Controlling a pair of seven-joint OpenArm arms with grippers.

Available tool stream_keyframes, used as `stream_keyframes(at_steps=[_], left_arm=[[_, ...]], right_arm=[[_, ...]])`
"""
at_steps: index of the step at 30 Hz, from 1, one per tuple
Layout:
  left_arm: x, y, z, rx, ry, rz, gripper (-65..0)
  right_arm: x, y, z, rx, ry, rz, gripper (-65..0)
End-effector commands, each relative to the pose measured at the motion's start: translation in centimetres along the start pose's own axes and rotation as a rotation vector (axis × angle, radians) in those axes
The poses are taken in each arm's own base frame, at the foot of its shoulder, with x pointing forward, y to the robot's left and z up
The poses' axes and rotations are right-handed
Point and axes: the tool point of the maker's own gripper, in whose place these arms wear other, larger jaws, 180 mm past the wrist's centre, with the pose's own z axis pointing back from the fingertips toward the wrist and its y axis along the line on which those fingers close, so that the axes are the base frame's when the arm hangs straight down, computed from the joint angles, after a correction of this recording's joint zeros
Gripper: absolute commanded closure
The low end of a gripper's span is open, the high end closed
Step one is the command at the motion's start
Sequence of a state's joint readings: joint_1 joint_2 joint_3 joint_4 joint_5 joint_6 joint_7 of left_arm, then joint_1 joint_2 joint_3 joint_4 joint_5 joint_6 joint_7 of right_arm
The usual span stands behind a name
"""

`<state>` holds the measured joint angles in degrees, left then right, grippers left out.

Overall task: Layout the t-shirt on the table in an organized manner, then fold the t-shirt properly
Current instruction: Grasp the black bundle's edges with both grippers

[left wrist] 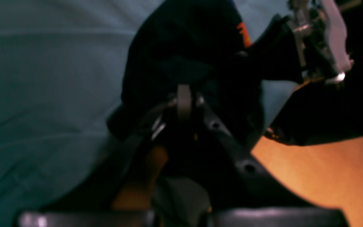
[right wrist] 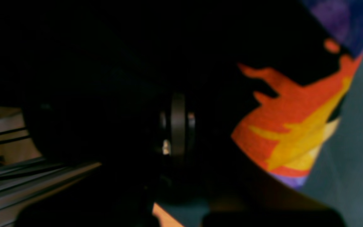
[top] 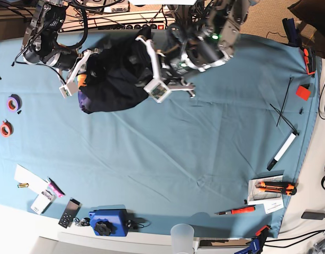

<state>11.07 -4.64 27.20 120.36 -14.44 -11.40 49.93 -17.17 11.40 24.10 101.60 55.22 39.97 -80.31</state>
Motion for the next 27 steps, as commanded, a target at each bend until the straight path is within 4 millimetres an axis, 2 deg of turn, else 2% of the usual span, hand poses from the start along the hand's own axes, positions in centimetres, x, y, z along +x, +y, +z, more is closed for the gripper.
stream_keyframes(at_steps=[1,4,6,11,14,16,20,27], left_arm=[[1.8,0.1,-0.1,0.015,-0.055,-0.023,0.0],[2.0,1.6,-1.4,0.084,-0.034,-0.064,0.0],[1.3,2.4,-2.8,0.093,0.004,-0.066,0.0],[-2.4,3.5,-6.0,0.085,0.138,-0.040,0.0],[-4.1,4.3,-6.9,0.101,0.197,-0.044,0.0],[-4.4,4.8,-6.9,0.122,0.211,-0.057,0.0],[-3.6,4.7,-6.7,0.119,0.216,-0.054,0.0],[0.9,2.5,-4.0,0.081,0.141,-0.017,0.0]], right_arm=[[0.4,-0.3,0.3,-0.008,-0.010,0.011,0.0],[0.7,-0.1,0.4,0.005,-0.022,0.011,0.0],[1.6,0.6,0.7,0.041,-0.061,0.012,0.0],[5.5,3.3,2.8,0.154,-0.196,0.087,0.0],[7.6,3.8,3.1,0.152,-0.243,0.134,0.0],[9.0,3.7,3.1,0.144,-0.269,0.154,0.0],[11.1,2.7,2.5,0.091,-0.292,0.173,0.0],[10.4,-0.8,0.5,0.040,-0.248,0.073,0.0]])
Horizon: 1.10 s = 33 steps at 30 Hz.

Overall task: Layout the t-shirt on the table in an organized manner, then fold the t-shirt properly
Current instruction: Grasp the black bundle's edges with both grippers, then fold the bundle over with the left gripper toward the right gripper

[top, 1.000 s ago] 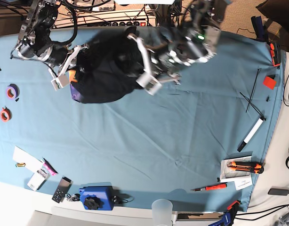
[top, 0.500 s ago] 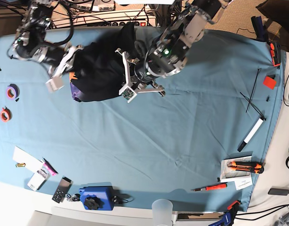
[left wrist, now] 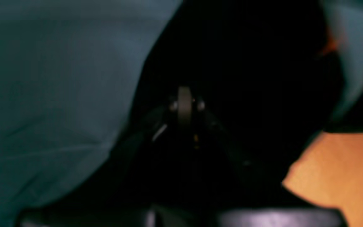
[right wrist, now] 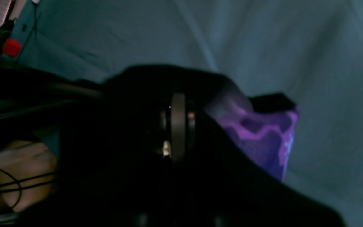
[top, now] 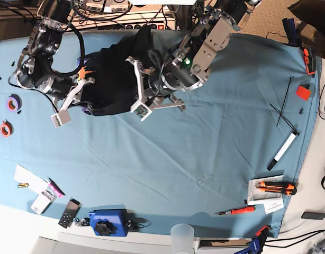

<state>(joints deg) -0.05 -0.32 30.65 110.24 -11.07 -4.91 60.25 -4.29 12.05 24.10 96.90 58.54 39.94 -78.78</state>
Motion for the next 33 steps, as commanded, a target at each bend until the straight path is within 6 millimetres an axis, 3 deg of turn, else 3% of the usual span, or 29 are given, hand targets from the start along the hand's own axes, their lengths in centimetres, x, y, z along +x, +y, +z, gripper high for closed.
stream_keyframes(at_steps=[1,4,7,11,13,18,25,33], left_arm=[[1.4,-0.2,0.7,-0.001,-0.043,-0.007,0.0],[0.6,-1.2,1.4,-0.018,-0.039,0.017,0.0],[-1.1,-2.5,1.7,-0.041,-0.013,0.055,-1.6],[-2.7,-3.4,2.0,-0.043,0.006,0.087,-31.4],[-3.5,-2.9,2.0,0.003,0.021,0.147,-36.1],[-4.9,-1.4,2.2,0.145,0.050,0.244,-36.1],[-5.6,-1.3,2.2,0.192,0.045,0.398,-36.1],[-5.7,-2.8,0.7,0.021,0.035,0.584,-36.0]], right_arm=[[0.9,-0.5,0.1,-0.009,-0.030,0.003,0.0],[-0.5,-1.7,-0.6,-0.015,0.003,-0.057,0.0],[-0.5,-2.1,-0.9,-0.010,0.002,-0.074,0.0],[1.1,-2.1,-1.0,-0.009,-0.026,-0.054,0.0],[1.9,-2.2,-1.0,-0.011,-0.039,-0.042,0.0],[2.7,-2.9,-1.1,-0.050,-0.029,-0.015,0.0],[2.5,-3.1,-1.0,-0.063,-0.017,-0.011,0.0],[2.7,-3.3,-0.8,-0.067,-0.020,-0.006,0.0]])
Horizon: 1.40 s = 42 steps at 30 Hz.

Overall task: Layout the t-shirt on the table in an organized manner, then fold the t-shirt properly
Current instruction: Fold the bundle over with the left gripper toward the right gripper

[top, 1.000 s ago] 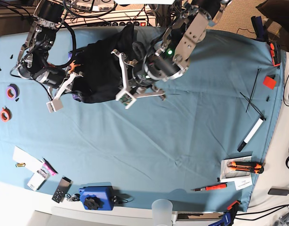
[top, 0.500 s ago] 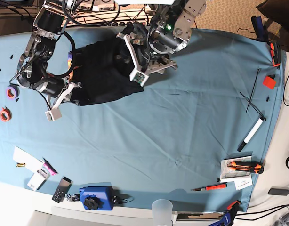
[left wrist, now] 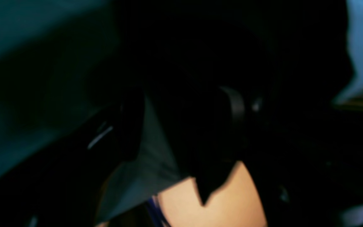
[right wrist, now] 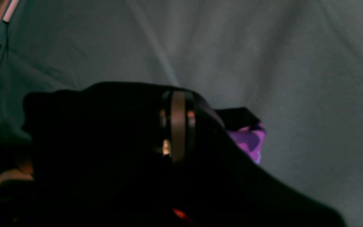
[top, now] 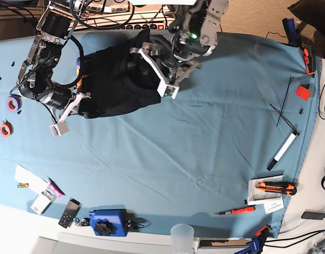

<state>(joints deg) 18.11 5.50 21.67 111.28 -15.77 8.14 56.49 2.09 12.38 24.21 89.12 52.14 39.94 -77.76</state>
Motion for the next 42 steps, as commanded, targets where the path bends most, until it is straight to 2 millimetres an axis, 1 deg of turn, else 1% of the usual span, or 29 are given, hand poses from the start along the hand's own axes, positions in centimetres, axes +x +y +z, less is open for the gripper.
stream_keyframes(at_steps=[1,7,11,13,15,16,17,18,19,21,22,23,26,28,30,32,34,37,39,42], left_arm=[[0.6,-1.4,-0.2,-0.054,-0.022,0.019,-36.1],[-0.2,-2.2,-1.3,-0.158,0.009,0.080,-35.5],[-1.2,-2.1,-3.0,-0.180,0.063,0.097,-30.5],[-1.9,-1.8,-4.2,-0.177,0.104,0.107,-29.8],[-2.5,-2.0,-5.2,-0.192,0.139,0.126,-29.6],[-2.6,-2.2,-5.6,-0.210,0.151,0.126,-28.4],[-2.7,-2.4,-5.8,-0.227,0.160,0.123,-26.8],[-2.8,-2.5,-5.9,-0.237,0.165,0.123,-23.6],[-2.8,-2.5,-6.0,-0.241,0.167,0.126,-18.5],[-2.8,-2.5,-6.0,-0.240,0.167,0.126,-4.1],[-2.8,-2.5,-6.0,-0.241,0.167,0.126,0.0],[-2.8,-2.6,-6.0,-0.242,0.168,0.124,0.0],[-2.8,-3.0,-5.8,-0.273,0.177,0.084,0.0],[-2.5,-3.5,-5.5,-0.297,0.177,0.087,0.0],[-1.6,-3.7,-5.1,-0.318,0.147,0.086,0.0],[-0.2,-4.1,-4.3,-0.370,0.098,0.086,0.0],[1.1,-3.8,-3.6,-0.398,0.050,0.097,0.0],[2.4,-2.2,-3.2,-0.384,0.005,0.148,0.0],[2.7,-1.1,-2.9,-0.377,-0.004,0.184,0.0],[3.1,-0.1,-2.2,-0.407,-0.022,0.197,0.0]], right_arm=[[1.7,-0.1,0.6,-0.003,-0.047,0.027,0.0],[1.7,-0.1,0.6,-0.003,-0.047,0.026,0.0],[2.3,0.4,0.6,0.023,-0.074,0.021,0.0],[3.2,1.0,0.7,0.057,-0.112,0.018,0.0],[4.5,1.7,0.9,0.095,-0.156,0.017,0.0],[5.1,1.9,1.0,0.106,-0.174,0.020,0.0],[5.6,2.0,1.0,0.112,-0.184,0.025,0.0],[6.1,2.0,1.1,0.112,-0.193,0.032,0.0],[6.6,2.1,1.1,0.111,-0.200,0.038,0.0],[7.4,2.1,1.2,0.112,-0.215,0.049,0.0],[7.9,2.1,1.4,0.109,-0.227,0.052,0.0],[8.4,1.9,1.6,0.105,-0.242,0.053,0.0],[10.4,0.7,3.2,0.066,-0.317,0.045,0.0],[12.0,-0.7,5.0,0.027,-0.396,0.026,0.0],[13.1,-2.6,7.0,-0.038,-0.461,0.002,0.0],[13.4,-4.7,9.0,-0.123,-0.492,-0.018,0.0],[12.9,-6.6,10.6,-0.205,-0.481,-0.024,0.0],[11.4,-9.5,13.1,-0.340,-0.414,-0.018,0.0],[10.5,-10.8,14.5,-0.400,-0.375,-0.005,0.0],[9.1,-11.8,16.0,-0.449,-0.318,0.009,0.0]])
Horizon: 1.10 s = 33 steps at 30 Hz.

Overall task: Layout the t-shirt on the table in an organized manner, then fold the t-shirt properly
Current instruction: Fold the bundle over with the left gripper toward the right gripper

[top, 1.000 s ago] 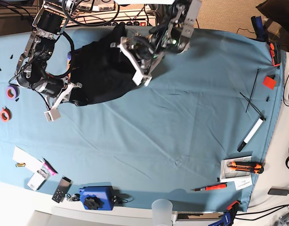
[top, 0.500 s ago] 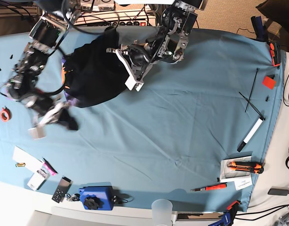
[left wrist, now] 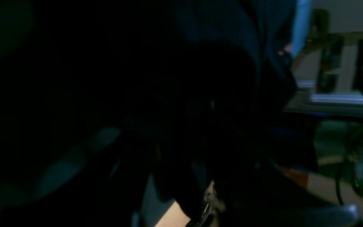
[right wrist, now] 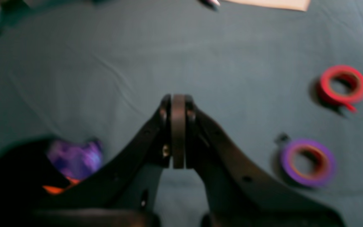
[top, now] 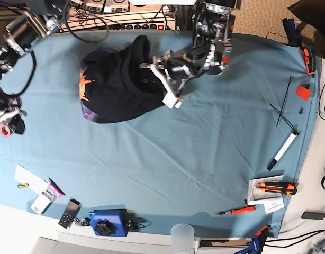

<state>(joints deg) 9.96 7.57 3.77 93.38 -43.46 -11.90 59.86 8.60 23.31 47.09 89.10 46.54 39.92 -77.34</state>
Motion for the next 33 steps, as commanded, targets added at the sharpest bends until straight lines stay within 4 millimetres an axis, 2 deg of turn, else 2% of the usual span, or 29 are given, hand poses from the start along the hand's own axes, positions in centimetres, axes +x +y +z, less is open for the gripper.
stream_keyframes(at_steps=[1,6,12,16,20,25,29,33], left_arm=[[1.4,-1.3,0.2,-0.053,-0.050,0.000,0.0],[1.8,-0.8,1.0,-0.070,-0.049,0.024,0.0],[1.7,-2.9,0.2,-0.120,-0.021,-0.050,0.0],[3.2,-2.8,-0.3,-0.063,-0.005,-0.157,0.0],[4.3,-2.2,-0.7,0.018,0.049,-0.354,0.0],[4.6,-1.3,-2.3,0.083,0.158,-0.547,0.0],[6.3,-1.6,-3.5,0.105,0.212,-0.652,0.0],[9.0,-2.1,-4.4,0.136,0.242,-0.753,0.0]], right_arm=[[1.8,-0.5,0.9,-0.013,-0.048,0.033,0.0],[-1.4,-1.3,1.2,-0.043,0.042,0.032,0.0],[-4.3,-0.8,1.0,-0.029,0.086,0.002,0.0],[-5.8,-0.5,1.0,-0.023,0.114,-0.013,0.0],[-6.0,-0.5,1.1,-0.023,0.121,-0.013,0.0],[-6.0,-0.5,1.1,-0.023,0.118,-0.013,0.0],[-6.0,-0.5,1.0,-0.023,0.117,-0.013,0.0],[-6.0,-0.5,1.0,-0.023,0.117,-0.013,0.0]])
